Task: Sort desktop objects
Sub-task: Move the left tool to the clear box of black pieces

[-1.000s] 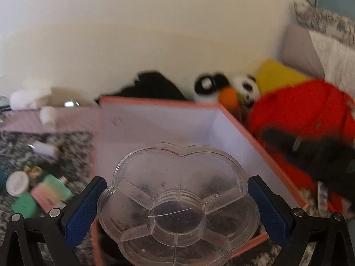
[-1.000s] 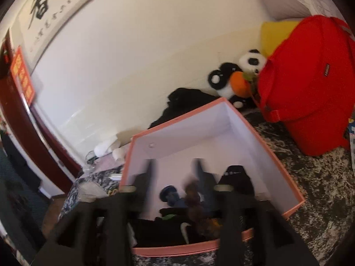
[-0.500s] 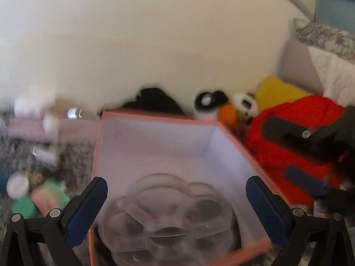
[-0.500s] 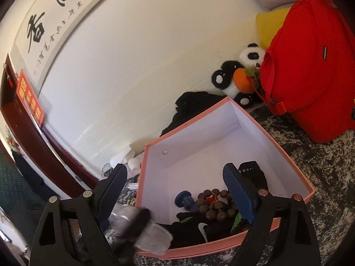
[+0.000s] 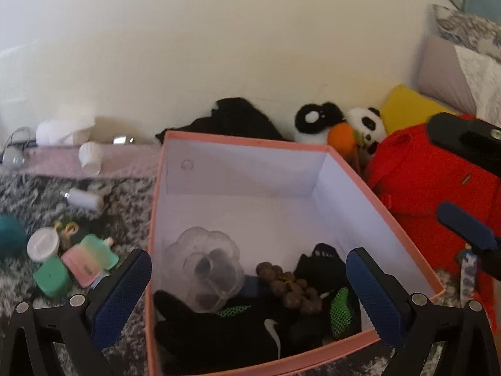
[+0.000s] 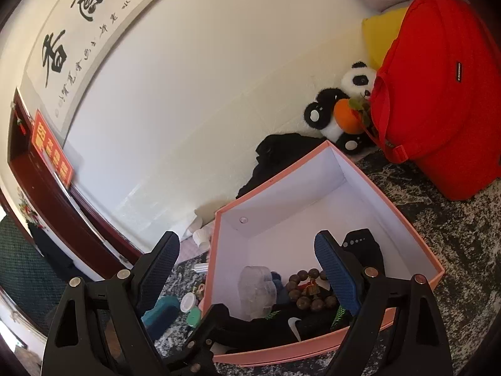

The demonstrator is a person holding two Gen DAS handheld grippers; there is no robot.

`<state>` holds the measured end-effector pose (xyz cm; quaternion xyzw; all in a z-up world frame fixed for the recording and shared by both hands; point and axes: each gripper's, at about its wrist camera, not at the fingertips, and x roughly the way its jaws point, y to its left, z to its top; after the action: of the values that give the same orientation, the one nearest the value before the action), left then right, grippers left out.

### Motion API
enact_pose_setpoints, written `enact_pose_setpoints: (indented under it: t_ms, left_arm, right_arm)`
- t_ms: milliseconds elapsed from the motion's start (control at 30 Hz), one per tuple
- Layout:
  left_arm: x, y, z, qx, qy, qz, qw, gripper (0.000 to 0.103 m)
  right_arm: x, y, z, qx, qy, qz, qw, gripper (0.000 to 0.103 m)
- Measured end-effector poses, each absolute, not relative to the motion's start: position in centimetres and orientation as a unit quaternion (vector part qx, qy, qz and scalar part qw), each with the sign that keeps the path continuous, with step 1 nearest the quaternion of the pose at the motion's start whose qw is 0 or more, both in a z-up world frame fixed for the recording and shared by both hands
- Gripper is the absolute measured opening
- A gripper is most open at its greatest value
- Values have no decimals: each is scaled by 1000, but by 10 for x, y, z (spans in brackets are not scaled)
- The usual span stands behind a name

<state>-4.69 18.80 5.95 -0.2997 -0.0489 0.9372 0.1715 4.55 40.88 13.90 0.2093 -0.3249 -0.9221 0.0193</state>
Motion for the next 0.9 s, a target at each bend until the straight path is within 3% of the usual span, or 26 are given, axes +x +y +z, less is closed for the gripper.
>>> enact_pose_setpoints:
  t_ms: [900]
  left_arm:
    - [-4,57,104,-291,-58,952,73,102]
  right_arm:
    - [32,253,154,243,-241,-932,120,91]
